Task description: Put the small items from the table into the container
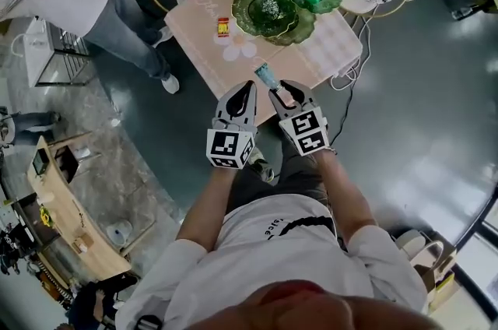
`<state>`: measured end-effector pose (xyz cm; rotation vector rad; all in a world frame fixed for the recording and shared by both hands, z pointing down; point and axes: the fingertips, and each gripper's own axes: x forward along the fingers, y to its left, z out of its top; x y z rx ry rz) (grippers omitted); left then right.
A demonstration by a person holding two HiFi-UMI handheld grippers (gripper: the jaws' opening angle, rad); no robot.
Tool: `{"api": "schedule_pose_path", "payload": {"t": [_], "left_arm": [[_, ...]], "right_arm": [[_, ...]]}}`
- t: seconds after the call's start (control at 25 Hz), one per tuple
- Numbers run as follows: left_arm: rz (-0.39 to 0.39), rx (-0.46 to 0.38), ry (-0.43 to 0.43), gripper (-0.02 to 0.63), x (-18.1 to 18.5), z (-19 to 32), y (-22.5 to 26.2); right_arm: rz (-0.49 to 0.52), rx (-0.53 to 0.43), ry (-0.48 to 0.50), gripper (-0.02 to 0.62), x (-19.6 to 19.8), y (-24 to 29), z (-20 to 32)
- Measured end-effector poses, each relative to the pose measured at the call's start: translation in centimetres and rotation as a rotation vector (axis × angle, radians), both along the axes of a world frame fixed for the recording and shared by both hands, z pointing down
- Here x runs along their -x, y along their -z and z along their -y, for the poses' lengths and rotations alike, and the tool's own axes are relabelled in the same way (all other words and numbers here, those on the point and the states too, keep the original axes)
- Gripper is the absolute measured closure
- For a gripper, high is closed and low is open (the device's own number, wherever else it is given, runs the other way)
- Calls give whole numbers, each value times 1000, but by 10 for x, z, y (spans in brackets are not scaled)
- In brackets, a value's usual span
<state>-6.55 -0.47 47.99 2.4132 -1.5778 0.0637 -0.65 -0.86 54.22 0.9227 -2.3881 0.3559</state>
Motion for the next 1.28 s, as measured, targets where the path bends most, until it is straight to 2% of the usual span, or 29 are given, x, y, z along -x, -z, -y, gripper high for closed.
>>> {"api": "schedule_pose_path", "payload": {"t": [0.28,0.56,0.88,1.28], "left_arm": [[5,-51,-11,600,-17,29,48],[10,-74,6,600,-21,59,66],[13,-61,36,600,-14,99,62],[8,-13,76,600,-5,137,29]], "right_arm": [[6,-45,-18,448,-17,49,31],[49,-75,-25,448,-19,77,68],[65,-83,-20,448,-11,73,115],[36,-12,-26,448,-2,25,154]]}}
